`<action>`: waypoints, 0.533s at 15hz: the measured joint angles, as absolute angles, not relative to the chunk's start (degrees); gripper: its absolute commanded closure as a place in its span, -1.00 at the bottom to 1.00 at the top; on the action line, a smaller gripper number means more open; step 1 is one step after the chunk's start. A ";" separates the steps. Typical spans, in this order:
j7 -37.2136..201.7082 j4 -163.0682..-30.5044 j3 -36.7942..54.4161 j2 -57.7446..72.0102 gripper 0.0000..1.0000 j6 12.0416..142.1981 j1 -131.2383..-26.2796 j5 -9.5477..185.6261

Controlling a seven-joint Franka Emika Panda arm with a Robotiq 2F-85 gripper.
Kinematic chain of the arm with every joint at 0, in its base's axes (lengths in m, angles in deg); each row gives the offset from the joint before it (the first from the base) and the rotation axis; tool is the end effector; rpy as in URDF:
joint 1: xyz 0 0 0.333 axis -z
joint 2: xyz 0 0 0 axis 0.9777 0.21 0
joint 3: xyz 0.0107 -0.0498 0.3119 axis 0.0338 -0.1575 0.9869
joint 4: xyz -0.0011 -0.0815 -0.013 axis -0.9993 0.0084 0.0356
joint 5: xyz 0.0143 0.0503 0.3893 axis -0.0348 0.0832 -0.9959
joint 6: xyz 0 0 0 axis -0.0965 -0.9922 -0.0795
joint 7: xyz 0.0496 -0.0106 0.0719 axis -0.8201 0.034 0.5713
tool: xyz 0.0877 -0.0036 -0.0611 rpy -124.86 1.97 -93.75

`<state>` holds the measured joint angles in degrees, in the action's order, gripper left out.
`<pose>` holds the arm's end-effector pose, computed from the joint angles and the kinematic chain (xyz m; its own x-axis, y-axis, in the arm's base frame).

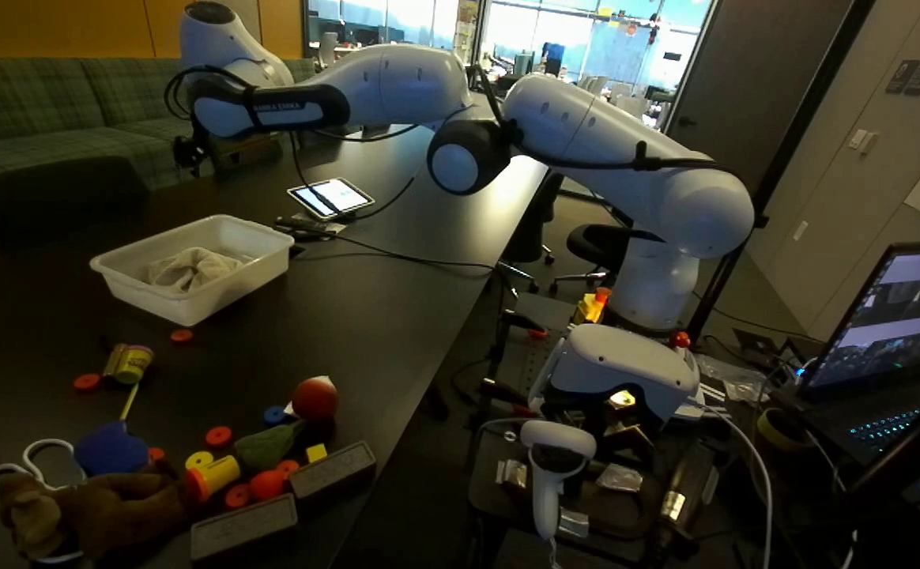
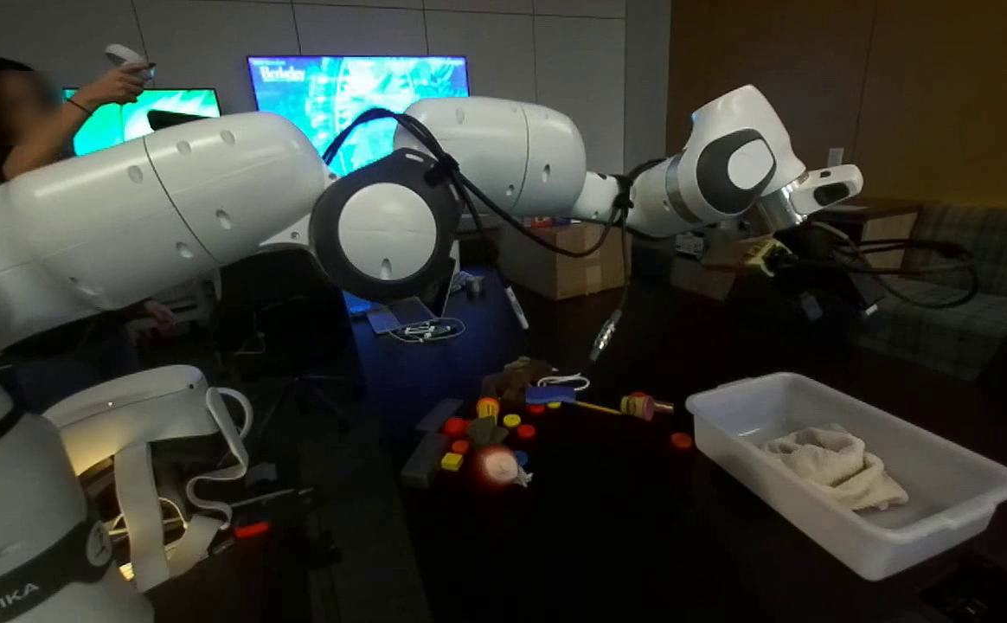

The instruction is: Use the towel to push all the objects on the table to the left

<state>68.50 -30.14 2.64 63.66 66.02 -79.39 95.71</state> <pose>0.8427 -0.0324 0.3154 0.8639 -0.1569 0.4786 -0.2834 -0.9370 0.2043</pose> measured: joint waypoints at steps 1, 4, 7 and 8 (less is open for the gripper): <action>72.13 -30.17 3.77 62.49 -1.00 63.18 -78.55 94.62; 80.58 -30.24 6.56 59.20 -1.00 53.97 -76.46 92.04; 87.26 -30.26 9.15 56.86 -1.00 45.35 -74.91 89.45; 89.21 -30.27 10.07 56.28 -1.00 42.71 -74.39 88.42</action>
